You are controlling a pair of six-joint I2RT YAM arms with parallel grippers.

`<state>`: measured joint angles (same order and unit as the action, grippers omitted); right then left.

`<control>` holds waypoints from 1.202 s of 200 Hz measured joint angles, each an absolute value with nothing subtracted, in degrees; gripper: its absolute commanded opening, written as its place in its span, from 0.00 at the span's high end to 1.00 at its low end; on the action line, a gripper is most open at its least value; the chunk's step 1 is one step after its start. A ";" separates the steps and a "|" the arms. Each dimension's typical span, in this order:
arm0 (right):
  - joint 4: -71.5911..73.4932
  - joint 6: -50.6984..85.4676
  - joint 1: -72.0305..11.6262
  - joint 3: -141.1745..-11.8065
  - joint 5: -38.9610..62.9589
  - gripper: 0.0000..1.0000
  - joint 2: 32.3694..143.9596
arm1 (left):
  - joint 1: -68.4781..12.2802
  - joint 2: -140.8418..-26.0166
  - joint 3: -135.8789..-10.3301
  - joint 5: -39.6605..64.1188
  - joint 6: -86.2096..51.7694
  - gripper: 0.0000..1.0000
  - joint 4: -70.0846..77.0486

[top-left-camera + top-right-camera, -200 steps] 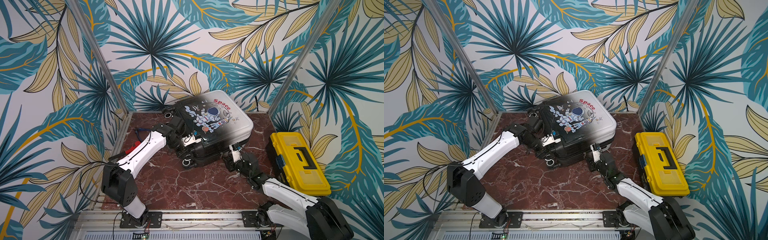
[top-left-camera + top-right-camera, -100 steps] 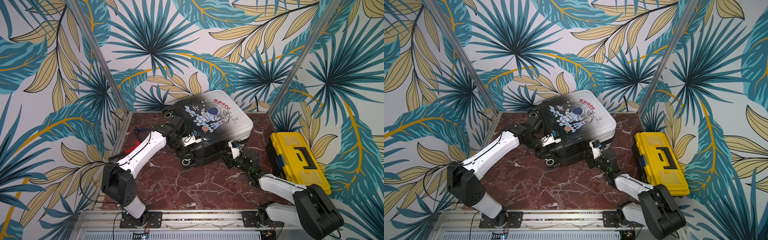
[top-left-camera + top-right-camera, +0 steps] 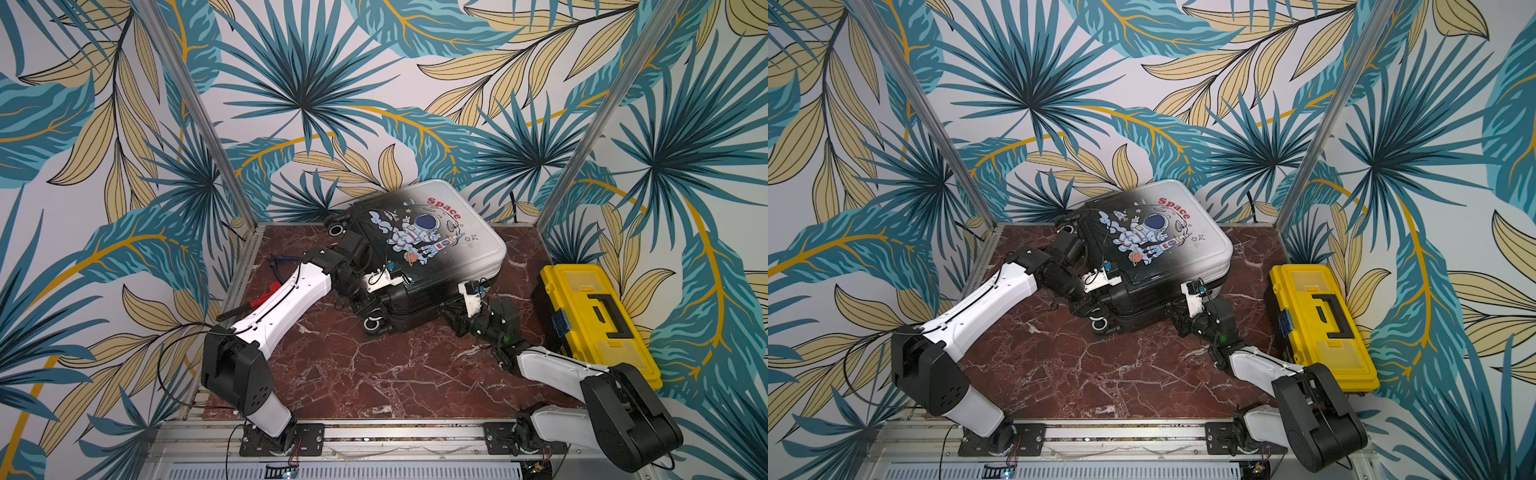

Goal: Close the suitcase zippers
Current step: Zip the zipper on the suitcase.

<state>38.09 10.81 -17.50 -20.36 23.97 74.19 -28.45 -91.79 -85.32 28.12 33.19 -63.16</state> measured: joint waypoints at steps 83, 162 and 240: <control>40.32 11.42 -16.64 -20.51 28.84 0.98 77.10 | -28.47 -91.79 -85.32 28.42 33.21 0.64 -63.18; 39.94 9.32 -18.68 -20.01 27.51 1.00 75.57 | -28.56 -91.88 -85.93 28.29 32.56 0.65 -63.77; 31.31 0.25 -30.85 -20.88 10.94 1.00 70.78 | -28.64 -92.31 -88.51 25.47 32.27 0.67 -71.37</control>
